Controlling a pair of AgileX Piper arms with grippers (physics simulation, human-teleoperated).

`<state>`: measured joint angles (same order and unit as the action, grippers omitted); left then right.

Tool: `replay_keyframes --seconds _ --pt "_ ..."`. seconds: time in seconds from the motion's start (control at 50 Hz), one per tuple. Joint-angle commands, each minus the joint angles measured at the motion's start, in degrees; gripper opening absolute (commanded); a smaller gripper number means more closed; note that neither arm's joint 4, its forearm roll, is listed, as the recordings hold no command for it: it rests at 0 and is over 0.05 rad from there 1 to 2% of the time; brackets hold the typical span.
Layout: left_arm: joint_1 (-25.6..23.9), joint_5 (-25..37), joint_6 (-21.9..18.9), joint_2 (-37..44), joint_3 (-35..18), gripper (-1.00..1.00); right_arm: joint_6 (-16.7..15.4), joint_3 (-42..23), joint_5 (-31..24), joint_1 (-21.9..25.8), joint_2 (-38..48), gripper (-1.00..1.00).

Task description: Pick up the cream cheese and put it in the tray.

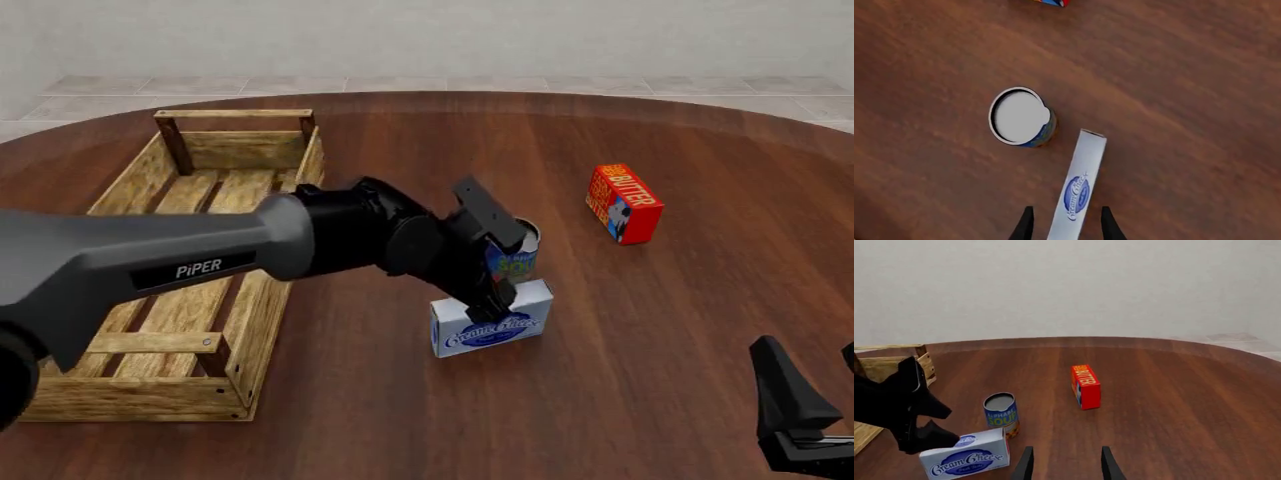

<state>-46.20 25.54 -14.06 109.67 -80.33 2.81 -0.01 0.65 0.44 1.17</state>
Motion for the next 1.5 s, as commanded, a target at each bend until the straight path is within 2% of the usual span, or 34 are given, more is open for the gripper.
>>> replay_keyframes --seconds 0.02,0.08,0.32,0.76,1.04,1.5 --pt "0.4 0.0 0.4 2.0 -1.0 1.0 0.0 0.0 0.1 0.0 0.1 1.0" --pt "1.0 0.3 0.0 3.2 -2.2 1.0 -0.1 0.0 0.1 0.0 0.2 1.0" --pt "-1.3 0.4 0.5 3.4 -0.7 1.0 -0.1 0.0 0.1 0.0 0.1 1.0" --pt "-0.5 -0.2 0.7 4.8 0.3 1.0 -0.1 0.0 0.1 0.1 0.2 1.0" --pt "0.3 1.3 0.7 6.6 -1.9 1.0 -0.1 0.0 0.1 0.1 0.2 1.0" --pt "0.2 -2.0 1.5 8.6 1.4 1.0 0.0 0.0 0.1 0.1 0.2 1.0"
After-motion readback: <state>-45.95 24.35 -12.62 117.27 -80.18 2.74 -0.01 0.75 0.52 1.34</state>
